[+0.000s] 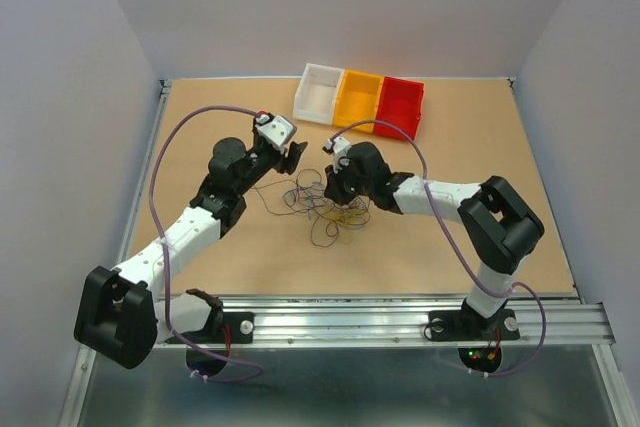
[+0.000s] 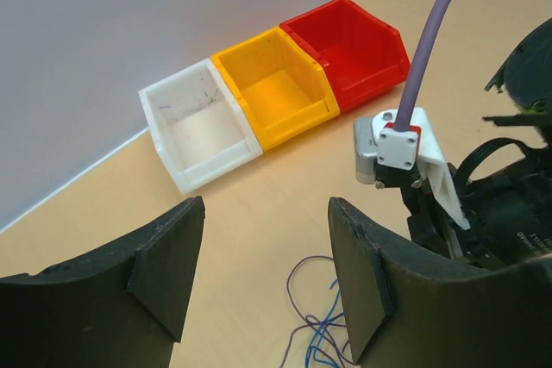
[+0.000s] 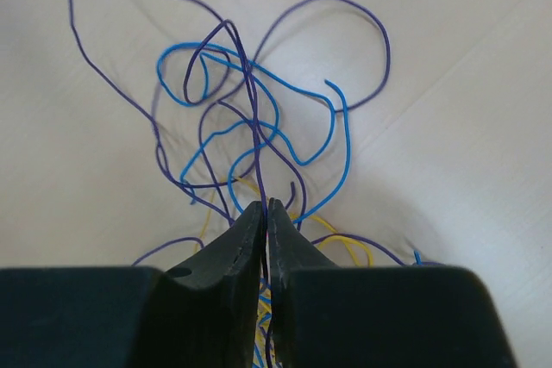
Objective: Untangle the cables
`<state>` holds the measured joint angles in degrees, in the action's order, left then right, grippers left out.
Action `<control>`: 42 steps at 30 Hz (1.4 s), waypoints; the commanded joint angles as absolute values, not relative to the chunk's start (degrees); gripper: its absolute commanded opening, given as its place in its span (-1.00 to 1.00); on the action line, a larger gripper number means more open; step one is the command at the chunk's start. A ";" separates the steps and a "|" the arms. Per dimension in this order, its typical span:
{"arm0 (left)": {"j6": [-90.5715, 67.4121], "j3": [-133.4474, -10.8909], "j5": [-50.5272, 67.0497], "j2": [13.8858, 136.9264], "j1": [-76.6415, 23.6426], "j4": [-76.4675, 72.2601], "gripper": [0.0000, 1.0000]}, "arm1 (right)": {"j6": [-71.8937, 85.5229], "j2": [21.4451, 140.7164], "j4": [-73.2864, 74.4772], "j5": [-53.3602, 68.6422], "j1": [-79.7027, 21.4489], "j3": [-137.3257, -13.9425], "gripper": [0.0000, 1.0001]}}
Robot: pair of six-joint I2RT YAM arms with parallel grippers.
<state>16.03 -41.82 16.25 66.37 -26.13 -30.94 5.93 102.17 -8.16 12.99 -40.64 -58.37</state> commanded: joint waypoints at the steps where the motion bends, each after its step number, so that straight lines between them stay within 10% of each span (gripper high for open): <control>1: 16.44 -44.74 12.84 65.57 -25.93 -33.22 0.40 | 2.55 95.38 -11.60 17.14 -41.22 -64.16 -0.76; 12: 9.06 -41.93 7.46 62.67 -19.70 -39.02 0.41 | 2.19 79.74 -14.24 18.11 -41.22 -65.73 -0.84; 30: 5.45 -40.52 29.68 63.46 -15.03 -42.89 0.52 | 7.74 83.31 -13.36 12.03 -41.22 -110.11 -0.99; 42: -0.97 -33.67 34.43 52.56 -10.55 -52.37 0.78 | 11.77 80.33 -13.45 16.61 -41.22 -101.35 -0.99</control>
<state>1.08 -34.92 26.63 56.38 -10.85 -44.16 9.78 82.89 -12.82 16.29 -40.95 -104.60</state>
